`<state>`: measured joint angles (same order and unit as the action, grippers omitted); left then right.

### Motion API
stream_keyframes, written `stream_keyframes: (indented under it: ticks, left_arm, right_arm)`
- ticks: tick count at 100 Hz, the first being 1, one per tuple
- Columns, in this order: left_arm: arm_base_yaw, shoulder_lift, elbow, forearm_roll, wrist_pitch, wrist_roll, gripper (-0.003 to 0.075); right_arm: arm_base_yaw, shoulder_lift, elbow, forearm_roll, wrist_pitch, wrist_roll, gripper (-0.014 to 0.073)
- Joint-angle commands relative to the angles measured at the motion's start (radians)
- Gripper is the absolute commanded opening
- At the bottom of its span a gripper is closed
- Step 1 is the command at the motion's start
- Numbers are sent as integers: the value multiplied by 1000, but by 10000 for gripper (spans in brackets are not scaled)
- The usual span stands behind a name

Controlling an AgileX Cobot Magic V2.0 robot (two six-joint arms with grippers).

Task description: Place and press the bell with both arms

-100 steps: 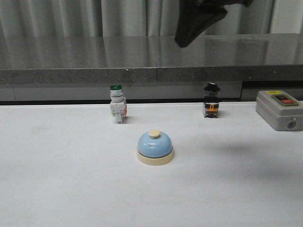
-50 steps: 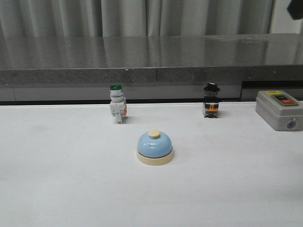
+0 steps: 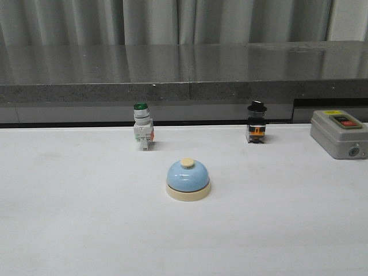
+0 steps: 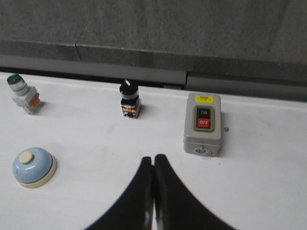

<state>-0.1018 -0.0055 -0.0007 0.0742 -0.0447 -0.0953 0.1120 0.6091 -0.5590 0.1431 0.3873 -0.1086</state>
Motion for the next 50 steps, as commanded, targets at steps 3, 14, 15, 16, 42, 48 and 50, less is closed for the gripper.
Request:
stream_keyframes:
  ticks: [3,14,15,16,42,48,50]
  left_arm:
    - [-1,-29,44,-2,-81,-8,-20]
    - [-1,-29,44,-2,-81,-8,-20]
    - [-1,-29,44,-2,-81,-8,-20]
    - [-1,-29,44,-2,-81,-8,-20]
    - [-1,-29,44,-2,-81,-8,-20]
    - [-1,-29,44,-2,-81,-8,-20]
    - [-1,-29,44,-2,-81,-8,-20]
  right_arm:
    - [-6,-120,37,1,-113,-2,-60]
    - [-6,-229,82,1,-101,-2,-60]
    - [-6,-235,84,1,-97,-2,-60]
    - [-6,-247,87,1,-96,-2,-60]
    - [-6,-340,105,1,-34,-2,-60]
    - [-6,-340,105,1,-33,-2,-60]
    - [-6,-340,105,1,-33,-2,-60]
